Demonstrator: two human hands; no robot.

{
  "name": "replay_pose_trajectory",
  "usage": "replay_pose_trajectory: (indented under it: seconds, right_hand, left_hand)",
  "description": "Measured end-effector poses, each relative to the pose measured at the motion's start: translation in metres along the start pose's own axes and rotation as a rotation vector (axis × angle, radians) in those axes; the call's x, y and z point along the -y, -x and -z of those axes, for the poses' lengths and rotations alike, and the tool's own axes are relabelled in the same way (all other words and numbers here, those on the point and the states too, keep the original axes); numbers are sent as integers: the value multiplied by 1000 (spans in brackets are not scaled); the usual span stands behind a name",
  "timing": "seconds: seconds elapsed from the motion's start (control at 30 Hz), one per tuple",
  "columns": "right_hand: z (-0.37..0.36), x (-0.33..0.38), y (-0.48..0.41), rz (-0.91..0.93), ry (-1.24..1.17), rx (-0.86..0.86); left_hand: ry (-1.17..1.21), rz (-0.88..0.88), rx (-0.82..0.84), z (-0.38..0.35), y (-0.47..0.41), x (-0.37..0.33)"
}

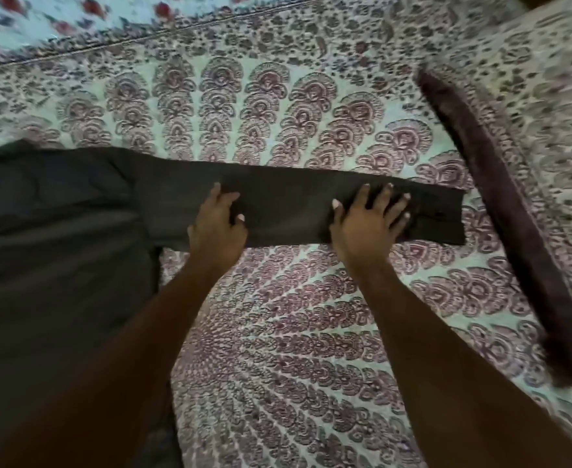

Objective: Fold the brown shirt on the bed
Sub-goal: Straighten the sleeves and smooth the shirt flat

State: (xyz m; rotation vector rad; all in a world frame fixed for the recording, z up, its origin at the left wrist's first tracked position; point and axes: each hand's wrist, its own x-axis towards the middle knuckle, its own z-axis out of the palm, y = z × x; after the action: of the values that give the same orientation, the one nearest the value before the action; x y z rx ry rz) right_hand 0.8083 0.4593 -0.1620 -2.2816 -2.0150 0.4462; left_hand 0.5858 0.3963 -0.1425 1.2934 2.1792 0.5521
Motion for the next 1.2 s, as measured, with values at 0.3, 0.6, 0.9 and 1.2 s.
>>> replay_pose_trajectory:
  seconds: [0.3,0.6,0.9,1.2]
  right_hand:
    - [-55,196,45,777,85,213]
    - [-65,146,39,599,120,103]
    - [-59,123,15,398,100,-66]
    - [-35,17,7,377,229,-71]
  left_hand:
    - [-327,296,-40,70,-29,134]
    - [-280,360,106,76,-36,134]
    - [-331,268,70,73,-31,140]
    - [-410,-267,234,-9,-17,41]
